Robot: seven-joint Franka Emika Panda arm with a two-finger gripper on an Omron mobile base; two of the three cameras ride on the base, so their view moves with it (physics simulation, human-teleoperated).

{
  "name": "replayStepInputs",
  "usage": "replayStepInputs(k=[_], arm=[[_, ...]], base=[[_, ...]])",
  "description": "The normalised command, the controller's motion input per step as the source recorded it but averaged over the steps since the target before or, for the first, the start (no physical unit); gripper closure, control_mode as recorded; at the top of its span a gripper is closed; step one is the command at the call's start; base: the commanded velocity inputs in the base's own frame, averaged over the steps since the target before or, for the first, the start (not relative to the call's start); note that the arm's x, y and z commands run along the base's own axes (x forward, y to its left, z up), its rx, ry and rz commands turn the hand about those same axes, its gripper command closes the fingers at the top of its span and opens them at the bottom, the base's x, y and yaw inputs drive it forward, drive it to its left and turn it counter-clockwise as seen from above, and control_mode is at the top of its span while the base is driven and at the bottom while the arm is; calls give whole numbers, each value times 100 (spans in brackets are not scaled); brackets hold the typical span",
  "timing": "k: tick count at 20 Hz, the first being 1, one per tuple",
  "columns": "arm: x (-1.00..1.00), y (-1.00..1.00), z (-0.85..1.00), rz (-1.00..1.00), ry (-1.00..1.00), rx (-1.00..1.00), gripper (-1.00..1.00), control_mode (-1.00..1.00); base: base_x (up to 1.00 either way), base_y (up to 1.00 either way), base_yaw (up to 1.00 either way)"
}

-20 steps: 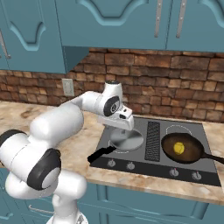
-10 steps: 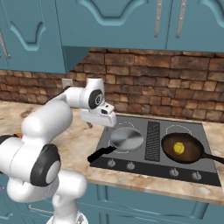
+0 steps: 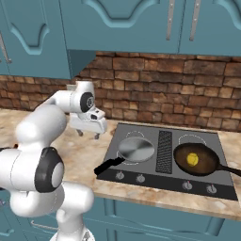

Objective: Place both pans onto different burners. Then place the lemon and the chicken drumstick on different pans.

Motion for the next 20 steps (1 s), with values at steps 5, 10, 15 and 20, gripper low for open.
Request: replayStepInputs(k=[5, 10, 15, 20], arm=[[-2, 55, -5, 0, -1, 1, -100, -100], [0, 54, -6, 0, -9, 3, -100, -100], [-7, 54, -5, 0, -7, 6, -100, -100], [-1, 56, -4, 1, -5, 1, -100, -100]], base=[[0, 0, 0], [0, 0, 0], [0, 0, 0], [0, 0, 0]])
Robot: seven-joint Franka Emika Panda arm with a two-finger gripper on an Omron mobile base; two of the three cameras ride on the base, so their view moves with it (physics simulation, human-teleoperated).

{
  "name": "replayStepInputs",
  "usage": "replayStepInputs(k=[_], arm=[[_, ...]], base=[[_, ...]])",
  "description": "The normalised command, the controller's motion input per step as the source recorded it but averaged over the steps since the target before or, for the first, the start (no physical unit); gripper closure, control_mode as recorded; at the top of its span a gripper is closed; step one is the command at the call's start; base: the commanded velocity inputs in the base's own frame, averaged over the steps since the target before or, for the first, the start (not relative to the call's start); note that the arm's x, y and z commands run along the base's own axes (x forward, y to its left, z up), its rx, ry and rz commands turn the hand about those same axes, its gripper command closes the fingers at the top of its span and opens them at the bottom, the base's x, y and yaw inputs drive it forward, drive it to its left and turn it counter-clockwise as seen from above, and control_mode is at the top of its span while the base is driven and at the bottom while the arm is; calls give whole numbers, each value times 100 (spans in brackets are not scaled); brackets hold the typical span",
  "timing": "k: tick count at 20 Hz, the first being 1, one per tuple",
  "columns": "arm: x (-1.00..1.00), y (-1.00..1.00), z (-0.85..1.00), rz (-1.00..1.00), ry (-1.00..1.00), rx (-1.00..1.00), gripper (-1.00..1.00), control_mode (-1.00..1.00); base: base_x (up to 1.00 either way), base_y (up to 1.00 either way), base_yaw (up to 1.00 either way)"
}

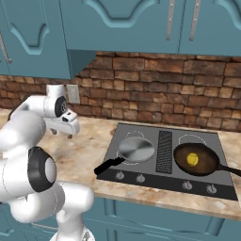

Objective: Place both pans onto different burners. Then place the lemon and the chicken drumstick on different pans.

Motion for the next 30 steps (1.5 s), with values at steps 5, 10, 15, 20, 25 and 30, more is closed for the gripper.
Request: replayStepInputs(k=[5, 10, 15, 20, 25, 30], arm=[[0, 64, 0, 0, 0, 1, -100, -100], [0, 60, 0, 0, 0, 0, -100, -100], [0, 55, 0, 1, 0, 0, -100, -100], [0, 50, -1, 1, 0, 0, -100, -100], [0, 46, 0, 2, 0, 0, -100, -100], [0, 35, 0, 3, 0, 0, -100, -100]], base=[[0, 0, 0], [0, 0, 0], [0, 0, 0], [0, 0, 0], [0, 0, 0], [0, 0, 0]])
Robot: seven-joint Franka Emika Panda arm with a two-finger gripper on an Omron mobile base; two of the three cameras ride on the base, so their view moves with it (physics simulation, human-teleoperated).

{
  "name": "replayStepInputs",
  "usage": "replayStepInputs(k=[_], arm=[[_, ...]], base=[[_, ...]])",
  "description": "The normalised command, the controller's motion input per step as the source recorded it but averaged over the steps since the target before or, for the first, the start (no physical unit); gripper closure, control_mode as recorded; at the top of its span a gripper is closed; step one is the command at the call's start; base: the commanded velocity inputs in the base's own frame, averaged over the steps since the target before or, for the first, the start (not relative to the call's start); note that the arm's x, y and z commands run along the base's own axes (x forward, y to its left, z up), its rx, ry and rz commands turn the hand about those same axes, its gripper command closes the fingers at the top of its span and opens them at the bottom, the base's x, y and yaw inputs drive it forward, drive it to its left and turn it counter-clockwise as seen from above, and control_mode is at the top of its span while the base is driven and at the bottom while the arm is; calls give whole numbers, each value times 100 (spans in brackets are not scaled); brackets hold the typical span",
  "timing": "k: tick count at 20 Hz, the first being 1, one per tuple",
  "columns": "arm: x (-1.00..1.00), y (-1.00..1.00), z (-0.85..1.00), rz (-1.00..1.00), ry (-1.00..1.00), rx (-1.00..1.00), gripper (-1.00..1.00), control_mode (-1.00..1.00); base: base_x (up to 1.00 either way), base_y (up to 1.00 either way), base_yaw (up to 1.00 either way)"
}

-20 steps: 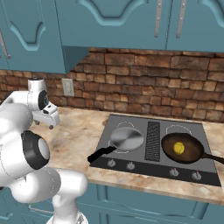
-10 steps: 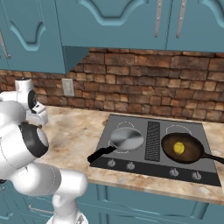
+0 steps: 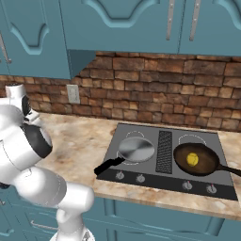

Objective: Place both pans onto different burners. Then place the lemon and the chicken drumstick on different pans.

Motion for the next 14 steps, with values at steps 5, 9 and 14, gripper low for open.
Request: replayStepInputs(k=[5, 9, 14], arm=[[0, 24, -3, 4, 0, 0, -100, -100], [0, 26, -4, 4, 0, 0, -100, -100], [0, 21, -7, 5, 0, 0, -100, -100]], base=[[0, 0, 0], [0, 0, 0], [0, 0, 0]])
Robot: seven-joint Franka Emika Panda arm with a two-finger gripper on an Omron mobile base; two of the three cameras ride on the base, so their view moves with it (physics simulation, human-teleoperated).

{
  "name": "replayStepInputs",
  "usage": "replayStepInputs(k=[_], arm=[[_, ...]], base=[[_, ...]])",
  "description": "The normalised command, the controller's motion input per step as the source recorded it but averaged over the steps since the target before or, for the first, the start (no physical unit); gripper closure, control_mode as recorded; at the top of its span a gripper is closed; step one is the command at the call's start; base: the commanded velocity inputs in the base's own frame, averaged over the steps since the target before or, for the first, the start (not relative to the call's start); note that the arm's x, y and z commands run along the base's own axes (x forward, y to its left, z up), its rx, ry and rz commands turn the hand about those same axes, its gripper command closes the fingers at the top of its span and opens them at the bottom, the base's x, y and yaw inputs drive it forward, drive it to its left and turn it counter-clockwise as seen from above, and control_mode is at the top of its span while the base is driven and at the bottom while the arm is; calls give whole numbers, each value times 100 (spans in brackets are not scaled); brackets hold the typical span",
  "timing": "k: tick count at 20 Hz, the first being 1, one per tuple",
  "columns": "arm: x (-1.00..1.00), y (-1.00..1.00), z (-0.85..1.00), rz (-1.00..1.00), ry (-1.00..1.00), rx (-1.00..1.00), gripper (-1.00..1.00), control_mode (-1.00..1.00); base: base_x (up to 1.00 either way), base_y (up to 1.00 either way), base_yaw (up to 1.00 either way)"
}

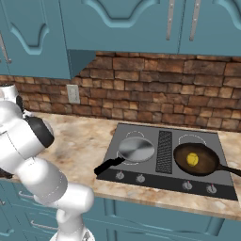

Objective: Place both pans onto different burners. Then place the lemon and the chicken drumstick on different pans.

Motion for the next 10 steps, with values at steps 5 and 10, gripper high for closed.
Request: replayStepInputs(k=[5, 10], arm=[[0, 23, -8, 4, 0, 0, -100, -100], [0, 24, -5, 3, 0, 0, -100, -100]], base=[[0, 0, 0], [0, 0, 0]])
